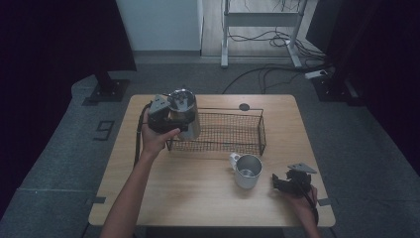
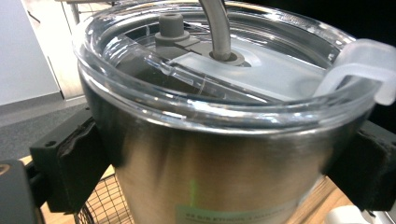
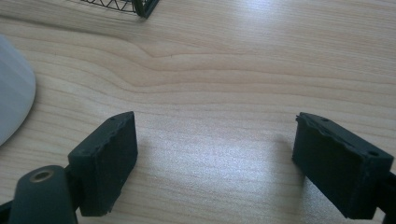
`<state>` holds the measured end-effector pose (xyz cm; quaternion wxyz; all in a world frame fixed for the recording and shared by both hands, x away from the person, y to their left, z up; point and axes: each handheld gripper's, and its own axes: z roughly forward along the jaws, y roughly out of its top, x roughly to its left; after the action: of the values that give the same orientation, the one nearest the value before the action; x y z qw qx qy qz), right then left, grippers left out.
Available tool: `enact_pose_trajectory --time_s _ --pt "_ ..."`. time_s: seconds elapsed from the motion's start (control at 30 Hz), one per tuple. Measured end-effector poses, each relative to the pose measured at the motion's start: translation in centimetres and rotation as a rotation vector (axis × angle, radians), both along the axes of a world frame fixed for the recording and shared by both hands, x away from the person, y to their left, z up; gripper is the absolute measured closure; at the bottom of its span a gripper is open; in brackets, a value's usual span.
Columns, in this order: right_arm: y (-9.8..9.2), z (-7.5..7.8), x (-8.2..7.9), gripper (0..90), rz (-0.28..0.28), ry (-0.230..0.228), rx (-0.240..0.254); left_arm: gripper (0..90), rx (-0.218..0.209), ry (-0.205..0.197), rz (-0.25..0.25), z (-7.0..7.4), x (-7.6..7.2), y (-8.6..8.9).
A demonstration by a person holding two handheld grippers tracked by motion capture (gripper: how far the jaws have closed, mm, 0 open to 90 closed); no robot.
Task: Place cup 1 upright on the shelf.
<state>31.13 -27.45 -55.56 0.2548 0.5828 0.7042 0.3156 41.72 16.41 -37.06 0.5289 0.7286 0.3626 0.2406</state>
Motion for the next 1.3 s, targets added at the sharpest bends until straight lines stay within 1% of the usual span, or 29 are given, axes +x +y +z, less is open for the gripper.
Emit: enact_pose_trajectory --time_s 0.13,0.4,0.5,0.63,0.7,0.9,1.03,1.3 --pt "0.0 0.0 0.0 13.7 0.000 0.000 0.000 4.3 0.010 -0.003 0.002 0.2 0.1 -0.2" --pt "0.0 0.0 0.0 13.7 0.000 0.000 0.000 4.3 0.007 -0.009 -0.002 0.4 0.7 -0.6" --pt "0.0 0.0 0.0 13.7 0.000 0.000 0.000 4.3 0.012 -0.011 -0.003 0.4 0.9 -0.8" --pt "0.0 0.0 0.0 13.6 -0.002 0.000 0.001 4.3 0.005 -0.008 -0.005 0.3 1.3 -0.8" --pt "0.0 0.0 0.0 13.7 -0.003 0.000 0.001 4.3 0.013 -0.004 0.000 0.2 1.7 -0.9" --pt "0.0 0.0 0.0 13.6 -0.005 0.001 0.000 4.3 0.014 0.007 0.004 -0.2 2.3 -1.1" --pt "0.0 0.0 0.0 13.6 -0.007 0.001 0.001 4.3 0.027 0.020 0.007 -0.8 3.0 -1.5" --pt "0.0 0.0 0.0 13.6 -0.007 0.001 0.001 4.3 0.028 0.034 0.013 -1.4 3.6 -1.9"
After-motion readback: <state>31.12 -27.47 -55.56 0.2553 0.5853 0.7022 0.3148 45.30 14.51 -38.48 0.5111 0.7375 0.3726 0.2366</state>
